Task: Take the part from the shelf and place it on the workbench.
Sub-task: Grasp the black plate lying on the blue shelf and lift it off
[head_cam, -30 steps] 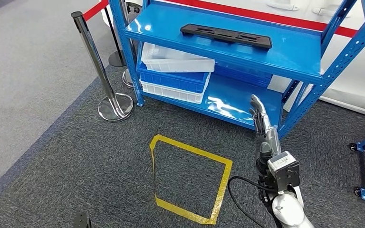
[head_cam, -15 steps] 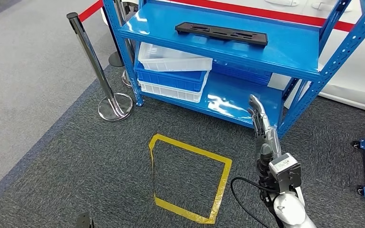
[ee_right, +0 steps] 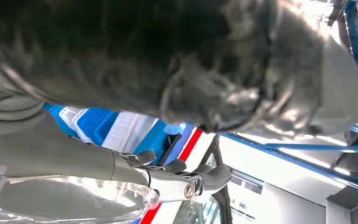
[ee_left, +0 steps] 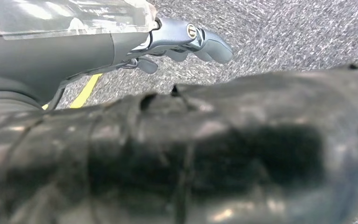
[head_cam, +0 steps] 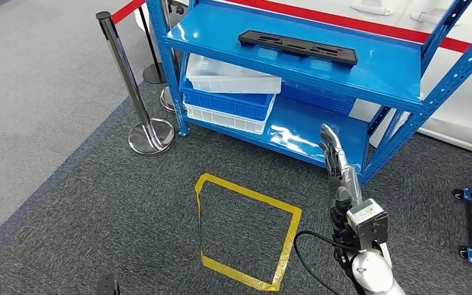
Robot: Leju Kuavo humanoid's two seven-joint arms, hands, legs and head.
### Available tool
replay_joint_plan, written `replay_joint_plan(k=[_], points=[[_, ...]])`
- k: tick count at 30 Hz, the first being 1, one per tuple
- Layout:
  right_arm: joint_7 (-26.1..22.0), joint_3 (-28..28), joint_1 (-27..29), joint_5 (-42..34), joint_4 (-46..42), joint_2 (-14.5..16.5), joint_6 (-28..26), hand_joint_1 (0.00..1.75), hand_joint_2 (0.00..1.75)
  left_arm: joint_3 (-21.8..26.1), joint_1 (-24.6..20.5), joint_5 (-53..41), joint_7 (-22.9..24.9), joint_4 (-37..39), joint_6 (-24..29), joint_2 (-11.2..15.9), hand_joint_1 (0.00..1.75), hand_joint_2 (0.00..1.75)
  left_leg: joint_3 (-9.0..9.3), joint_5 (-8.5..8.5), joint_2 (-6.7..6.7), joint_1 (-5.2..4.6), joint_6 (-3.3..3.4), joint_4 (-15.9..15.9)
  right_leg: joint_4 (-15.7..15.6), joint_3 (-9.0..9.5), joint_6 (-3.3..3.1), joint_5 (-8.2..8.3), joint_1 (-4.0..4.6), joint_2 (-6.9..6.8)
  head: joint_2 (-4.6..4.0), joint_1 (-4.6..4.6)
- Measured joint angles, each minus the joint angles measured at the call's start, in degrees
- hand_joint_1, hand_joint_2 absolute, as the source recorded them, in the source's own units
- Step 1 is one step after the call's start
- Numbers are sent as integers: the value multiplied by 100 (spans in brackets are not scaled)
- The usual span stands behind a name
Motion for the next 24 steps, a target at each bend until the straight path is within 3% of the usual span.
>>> replay_joint_plan(k=[2, 7, 9, 11, 12, 13, 15, 17, 18, 22, 24], points=[[2, 1, -2, -1, 0, -5, 1, 0, 0, -10, -9, -1, 1, 0, -2, -3, 0, 0, -21, -45, -15, -16, -53, 65, -597, 282, -34, 187, 10, 8, 0, -4], [5, 2, -2, -12, 0, -11, 14, 0, 0, -23, -13, 4, 10, 0, 2, 6, 0, 0, -81, -133, -20, -24, -187, 174, -764, 358, -148, 198, -8, 12, 1, -21], [8, 2, -4, -18, 1, -14, 15, 0, 0, -26, -14, 7, 16, 0, 6, 8, 0, 0, -298, -406, -2, 0, -258, 649, -787, 380, -189, 205, -32, -3, 0, -53], [15, 3, 0, -25, 4, -14, 17, 0, 0, -28, -9, 7, 25, 0, 6, 3, 0, 0, -667, -705, 14, 29, -310, 1391, -786, 380, -207, 200, -32, -11, 1, -73], [20, 3, 3, -27, 9, -14, 18, 0, 0, -28, -3, 6, 28, 0, 6, 2, 0, 0, -794, -742, 18, 40, -323, 1619, -786, 382, -208, 197, -33, -11, 1, -72], [23, 4, 5, -29, 13, -14, 19, 0, 0, -28, 3, 5, 31, 0, 6, 3, 0, 0, -825, -671, 21, 47, -327, 1639, -785, 387, -208, 194, -34, -10, 1, -74], [26, 4, 6, -31, 17, -14, 18, 0, 0, -28, 3, 5, 32, 0, 6, 4, 0, 0, -569, -275, 24, 55, -306, 1043, -785, 410, -195, 183, -37, -5, 0, -74], [26, 4, 4, -31, 17, -14, 17, 0, 0, -29, -9, 5, 32, 0, 6, 4, 0, 0, -226, -4, 26, 38, -262, 316, -784, 427, -157, 167, -25, -2, 0, -71], [27, 4, 4, -31, 17, -14, 17, 0, 0, -30, -14, 5, 31, 0, 6, 3, 0, 0, -140, 32, 25, 25, -238, 131, -786, 427, -127, 164, -18, -2, 0, -68], [28, 6, 3, -31, 16, -16, 15, 0, 0, -33, -4, 6, 32, 0, 4, -4, 0, 0, -89, 50, 21, 19, -111, 4, -782, 415, 2, 134, -8, -5, 1, -62], [28, 8, -1, -32, 17, -19, 11, 0, 0, -35, -10, 5, 31, 0, 2, -9, 0, 0, -47, 79, 27, 38, -35, -62, -419, 247, 39, -89, -1, -3, 0, -46]])
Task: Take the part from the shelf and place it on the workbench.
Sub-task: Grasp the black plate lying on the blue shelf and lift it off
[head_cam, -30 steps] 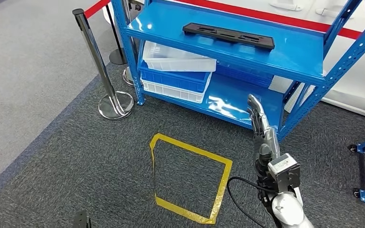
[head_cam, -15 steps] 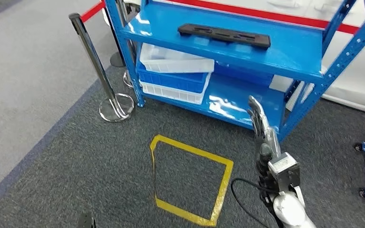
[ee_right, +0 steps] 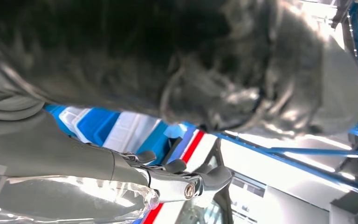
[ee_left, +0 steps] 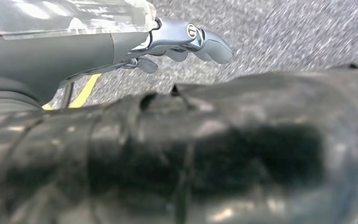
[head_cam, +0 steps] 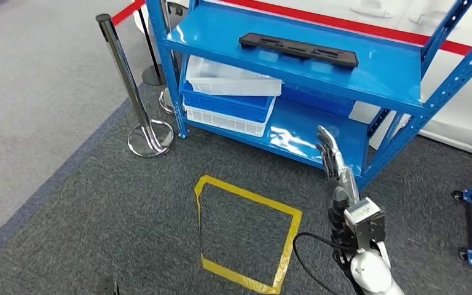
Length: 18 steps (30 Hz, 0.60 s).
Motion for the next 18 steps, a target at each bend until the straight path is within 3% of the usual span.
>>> replay_joint_plan(k=[2, 3, 4, 5, 7, 9, 11, 14, 16, 18], points=[[1, 2, 11, -2, 9, -1, -2, 0, 0, -2, -5, 1, -1, 0, -2, 2, 0, 0, 8, -7, 0, -21, 43, -4, 736, -364, 11, -326, 4, 3, 0, 10], [1, 2, 22, -3, 17, -1, -2, 0, 0, -2, -1, 1, -1, 0, -2, 2, 0, 0, 9, -14, -2, -32, 52, 1, 1040, -527, 14, -409, 3, 3, 0, 10], [2, 3, 31, -3, 26, -1, -2, 0, 0, -2, 4, 2, 0, 0, -3, 1, 0, 0, 13, -23, -5, -39, 57, 8, 1158, -604, 12, -381, 3, 3, 0, 11], [2, 3, 34, -3, 32, -2, -2, 0, 0, -2, 8, 2, 1, 0, -4, 0, 0, 0, 19, -35, -10, -43, 56, 20, 1051, -573, 4, -247, 3, 3, 0, 11], [2, 3, 33, -3, 36, -2, -2, 0, 0, -3, 12, 2, 1, 0, -10, -3, 0, 0, 37, -76, -21, -43, 33, 60, 354, -259, -32, 146, 5, 3, 0, 13], [3, 4, 30, -3, 35, -1, -2, 0, 0, -4, 5, 3, 1, 0, -20, -3, 0, 0, 29, -121, -31, -61, -17, 118, -214, 18, -79, 325, 26, 6, 0, 8], [4, 5, 32, -3, 34, -1, -2, 0, 0, -4, 2, 4, 3, 0, -26, -2, 0, 0, 14, -137, -34, -76, -72, 134, -325, 75, -123, 308, 49, 15, 0, 3], [3, 5, 29, -3, 33, -1, -2, 0, 0, -4, 1, 4, 4, 0, -27, 5, 0, 0, -14, -232, -23, -66, -170, 232, -375, 108, -206, 325, 11, 15, 0, -6], [2, 5, 27, -3, 33, 0, -2, 0, 0, -7, 0, 3, 2, 0, -26, 4, 0, 0, -244, -502, -8, -35, -246, 730, -397, 129, -252, 322, -7, 3, 0, -24], [3, 6, 32, -2, 35, 1, -2, 0, 0, -8, 8, 2, -1, 0, -23, 1, 0, 0, -609, -775, -1, 2, -304, 1439, -395, 133, -278, 309, -3, -2, 0, -31]])
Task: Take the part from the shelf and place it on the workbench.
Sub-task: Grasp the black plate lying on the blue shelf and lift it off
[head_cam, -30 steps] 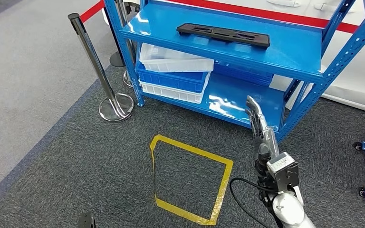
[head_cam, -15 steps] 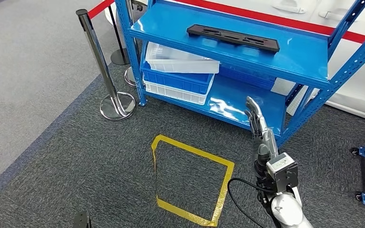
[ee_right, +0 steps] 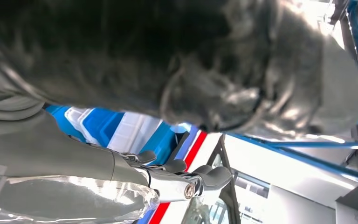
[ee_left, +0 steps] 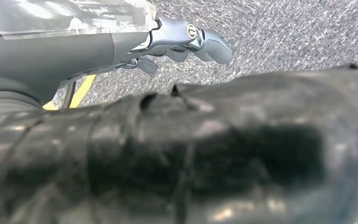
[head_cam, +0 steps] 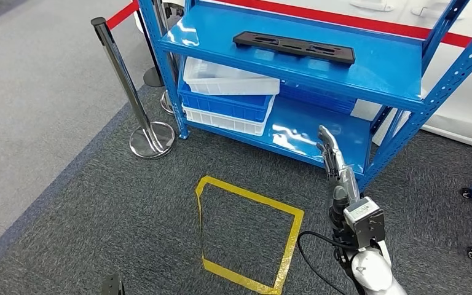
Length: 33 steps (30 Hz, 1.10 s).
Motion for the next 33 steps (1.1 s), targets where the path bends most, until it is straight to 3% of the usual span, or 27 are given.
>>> replay_joint_plan(k=[1, 2, 4, 6, 7, 11, 13, 15, 16, 17, 18, 20, 22, 27, 29, 31, 32, 33], points=[[1, 1, 4, 1, 1, -1, 0, 0, 0, 0, 6, 0, -2, 0, 3, 0, 0, 0, -116, -19, 1, 13, -18, 196, 1, 5, -3, -6, 1, 1, 0, -1], [2, 1, 9, 1, 2, -1, 0, 0, 0, 0, 10, 0, -3, 0, 7, 1, 0, 0, -135, 72, 1, 22, -27, 184, 1, 14, -2, -14, 0, 4, 1, -2], [3, 1, 14, 3, 3, -1, 0, 0, 0, 0, 8, 0, -7, 0, 15, 4, 0, 0, 124, 485, 2, 30, -13, -435, 2, 52, 19, -39, -5, 10, 1, -3], [4, 1, 13, 5, 3, -1, -2, 0, 0, -4, -5, 1, -9, 0, 20, 7, 0, 0, 444, 724, 0, 7, 37, -1104, 5, 81, 64, -70, 5, 11, 1, -1], [5, 1, 13, 6, 3, -2, -4, 0, 0, -10, -10, 1, -10, 0, 21, 7, 0, 0, 523, 739, -2, -8, 70, -1270, 4, 83, 92, -77, 9, 10, 1, 3], [8, 3, 11, 9, -3, -1, -15, 0, 0, -28, 3, 12, -11, 0, 25, 4, 0, 0, 615, 718, -2, -11, 217, -1410, 19, 95, 214, -125, 7, 7, 0, 11], [9, 5, 10, 10, -5, -3, -17, 0, 0, -32, -3, 15, -11, 0, 25, 3, 0, 0, 687, 727, 4, 10, 294, -1477, 430, -88, 241, -346, 8, 6, 1, 18], [11, 5, 26, 10, -4, -7, -17, 0, 0, -36, -10, 15, -11, 0, 27, 7, 0, 0, 717, 700, 4, -2, 343, -1481, 1175, -483, 247, -643, 9, 7, 1, 19], [12, 5, 39, 10, -2, -8, -17, 0, 0, -36, -7, 15, -11, 0, 28, 8, 0, 0, 732, 683, 2, -8, 353, -1478, 1454, -655, 251, -699, 6, 7, 0, 19], [13, 5, 48, 10, -1, -9, -17, 0, 0, -37, -1, 15, -10, 0, 29, 7, 0, 0, 753, 661, -2, -12, 354, -1472, 1542, -739, 253, -641, 3, 6, 0, 19], [14, 5, 51, 10, 0, -10, -17, 0, 0, -37, 6, 15, -10, 0, 29, 4, 0, 0, 781, 634, -6, -13, 348, -1462, 1408, -714, 250, -475, 2, 6, 0, 19], [15, 5, 50, 10, 1, -11, -17, 0, 0, -38, 13, 15, -9, 1, 29, 0, 0, 0, 838, 559, -16, -13, 313, -1427, 734, -438, 226, -49, 0, 6, 1, 20], [17, 7, 50, 10, 1, -11, -17, 0, 0, -41, 1, 15, -9, 2, 29, -2, 0, 0, 845, 484, -25, -33, 251, -1364, 199, -197, 185, 110, 11, 12, 1, 17], [20, 8, 48, 10, -3, -15, -13, 0, 0, -56, -11, 30, -5, 0, 2, 5, 0, 0, 777, 350, -11, -35, 109, -1221, 51, -112, 42, 61, -1, 30, 1, -8], [19, 8, 38, 10, -3, -19, -4, 0, 0, -74, -18, 31, -9, 0, -2, 4, 0, 0, 495, 110, -1, -14, 49, -670, 26, -60, -10, 37, -6, 16, 1, -26], [19, 9, 36, 10, -2, -20, 2, 0, 0, -89, -11, 32, -7, 1, -2, 0, 0, 0, 49, -96, 2, 4, 16, 53, 26, -36, -37, 6, 4, 13, 1, -34], [19, 9, 40, 10, -1, -20, 3, 0, 0, -90, -1, 33, -5, 1, -2, 0, 0, 0, -99, -72, 3, 9, 12, 231, 27, -17, -41, -11, 9, 17, 1, -35], [19, 10, 43, 10, -1, -20, 4, 0, 0, -91, 9, 33, -4, 2, -2, 0, 0, 0, -142, 65, 2, 9, 18, 194, 27, 12, -39, -32, 12, 23, 1, -35]])
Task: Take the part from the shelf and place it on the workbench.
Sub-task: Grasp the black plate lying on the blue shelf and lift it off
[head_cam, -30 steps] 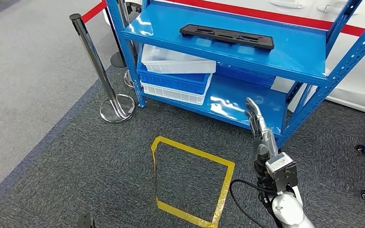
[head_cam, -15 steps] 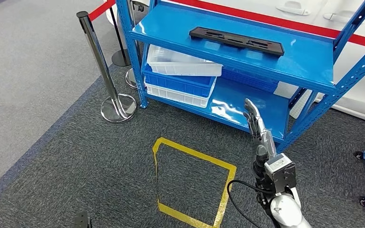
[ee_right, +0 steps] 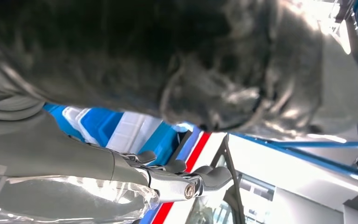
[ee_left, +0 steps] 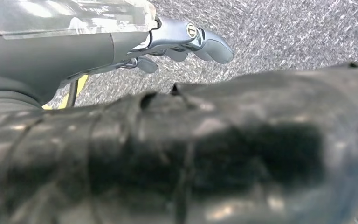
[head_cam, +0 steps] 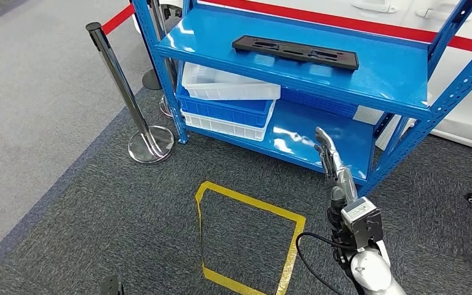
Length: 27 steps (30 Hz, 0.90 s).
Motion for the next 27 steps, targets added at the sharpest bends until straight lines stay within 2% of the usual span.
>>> replay_joint_plan(k=[1, 2, 3, 4, 5, 7, 9, 10, 11, 13, 14, 15, 16, 17, 18, 19, 20, 22, 24, 26, 27], points=[[0, 0, 2, 0, 0, 0, 0, 0, 0, -1, 6, 0, -1, 0, 0, 1, 0, 0, 66, 229, 0, -1, 17, -249, 0, 39, 6, -24, 3, 6, 0, -1], [0, 0, 2, 0, 0, 0, 0, 0, 0, -1, 7, 0, -1, 1, 0, 2, 0, 0, 209, 493, 0, -5, 47, -642, -1, 83, 16, -52, 5, 10, 1, 0], [0, 0, -1, 0, -1, 0, 0, 0, 0, -3, 2, -1, -1, 1, 0, 4, 0, 0, 362, 673, 0, -22, 83, -1010, -2, 118, 34, -79, 13, 11, 0, 3], [1, 0, -5, 1, -1, 0, 0, 0, 0, -7, -6, -1, -2, 0, 0, 6, 0, 0, 490, 770, 0, -41, 118, -1305, -4, 135, 58, -98, 16, 11, -1, 2], [1, 0, -8, 1, -1, 0, 0, 0, 0, -11, -11, -1, -2, 0, 0, 7, 0, 0, 561, 787, -1, -62, 147, -1468, -8, 137, 86, -110, 17, 10, 0, 5], [2, 0, -13, 1, -2, 0, 0, 0, 0, -19, -11, 0, 0, 0, 0, 7, 0, 0, 604, 735, -3, -83, 188, -1548, -32, 140, 149, -118, 14, 10, -1, 3], [1, 1, -9, 1, -5, -2, 0, 0, 0, -21, 4, 1, 2, 1, 0, 3, 0, 0, 686, 744, 2, -48, 240, -1638, 12, 149, 203, -172, 12, 5, -1, 5], [0, 1, -11, 2, -7, -4, 0, 0, 0, -22, 6, 0, 1, 1, 0, 1, 0, 0, 743, 750, 5, -29, 268, -1692, 164, 92, 221, -259, 15, 4, -1, 13], [-1, 2, -10, 2, -8, -10, -1, 0, 0, -24, 3, 1, 1, 1, 0, 1, 0, 0, 791, 747, 8, -16, 293, -1726, 447, -46, 233, -389, 8, 2, -1, 25], [0, 2, 0, 2, -2, -22, -2, 0, 0, -27, -5, 1, -1, 1, 0, 3, 0, 0, 837, 707, 7, -26, 322, -1729, 1182, -461, 255, -655, -1, 2, -1, 42], [1, 2, 10, 2, 4, -26, -2, 0, 0, -29, -2, 2, 1, 1, 0, 3, 0, 0, 855, 679, 4, -29, 325, -1716, 1435, -637, 267, -690, -6, 1, -1, 44], [2, 2, 17, 2, 9, -26, -2, 0, 0, -31, 4, 2, 2, 1, 0, 2, 0, 0, 876, 645, 1, -30, 320, -1698, 1490, -719, 275, -611, -10, 0, -1, 44], [2, 2, 20, 2, 13, -26, -2, 0, 0, -33, 10, 2, 3, 1, 0, -1, 0, 0, 904, 605, -2, -28, 311, -1673, 1334, -694, 280, -431, -12, -1, -1, 44], [2, 2, 19, 2, 14, -26, -2, 0, 0, -33, 16, 2, 4, 1, 0, -4, 0, 0, 937, 557, -7, -24, 296, -1640, 998, -571, 280, -179, -17, -2, -1, 45], [3, 3, 16, 2, 17, -26, -2, 0, 0, -34, 18, 2, 4, 1, -1, -6, 0, 0, 962, 505, -10, -21, 272, -1609, 651, -420, 271, -7, -19, -3, -1, 45], [3, 3, 14, 2, 19, -27, -1, 0, 0, -34, 12, 2, 5, 1, -1, -6, 0, 0, 972, 453, -14, -26, 240, -1565, 348, -282, 258, 97, -13, -1, -1, 48], [4, 4, 12, 2, 20, -27, 0, 0, 0, -34, 3, 2, 5, 1, -1, -5, 0, 0, 968, 416, -17, -31, 205, -1537, 177, -201, 230, 121, -5, 5, -1, 46], [6, 4, 14, 2, 19, -28, 2, 0, 0, -36, -9, 3, 5, 1, -2, -2, 0, 0, 950, 380, -19, -43, 146, -1515, 113, -175, 164, 58, 19, 23, -1, 41], [5, 4, 16, 2, 16, -29, 3, 0, 0, -36, -8, 3, 5, 1, -1, 5, 0, 0, 958, 338, -14, -38, 101, -1498, 97, -155, 89, 40, 9, 33, -1, 36], [2, 4, 10, 2, 13, -30, 4, 0, 0, -37, -15, 2, 4, 1, -1, 9, 0, 0, 811, 170, -4, -28, 45, -1167, 67, -93, 22, 13, -8, 24, -1, 12], [2, 4, 10, 2, 12, -31, 4, 0, 0, -38, -17, 2, 5, 1, -2, 7, 0, 0, 633, 42, 1, -20, 18, -836, 64, -67, -4, -6, -2, 17, -1, 0]])
